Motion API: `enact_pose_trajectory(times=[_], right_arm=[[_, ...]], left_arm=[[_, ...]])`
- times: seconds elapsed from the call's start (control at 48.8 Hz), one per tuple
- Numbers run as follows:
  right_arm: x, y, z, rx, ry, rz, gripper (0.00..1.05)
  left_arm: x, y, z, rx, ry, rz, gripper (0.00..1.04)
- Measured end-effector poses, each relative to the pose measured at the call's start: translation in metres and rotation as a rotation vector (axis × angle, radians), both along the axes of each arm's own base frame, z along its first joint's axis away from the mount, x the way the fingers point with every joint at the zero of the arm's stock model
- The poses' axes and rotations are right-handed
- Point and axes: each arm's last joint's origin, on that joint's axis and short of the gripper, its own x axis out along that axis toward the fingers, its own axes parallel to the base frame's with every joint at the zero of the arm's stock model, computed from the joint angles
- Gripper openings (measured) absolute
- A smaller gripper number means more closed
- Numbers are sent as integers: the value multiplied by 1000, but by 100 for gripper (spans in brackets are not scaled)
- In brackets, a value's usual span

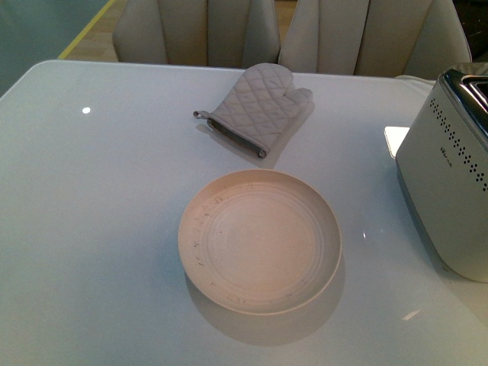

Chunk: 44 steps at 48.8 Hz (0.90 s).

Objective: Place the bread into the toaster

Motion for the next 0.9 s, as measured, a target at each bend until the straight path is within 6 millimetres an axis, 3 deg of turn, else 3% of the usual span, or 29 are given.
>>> enact_pose_trajectory(times=[0.41,0.718,0.841,0.902], right_arm=[[-9,-11,-4,-55,84,81,5],[-15,-15,-5,42,41,48,71],[-36,-25,23,143,-154,10,97],[-54,-28,36,154,-323,1,93]], left_arm=[[0,0,0,0,0,0,98],[0,0,0,0,0,0,98],[0,0,0,0,0,0,98],[0,0,0,0,0,0,98]])
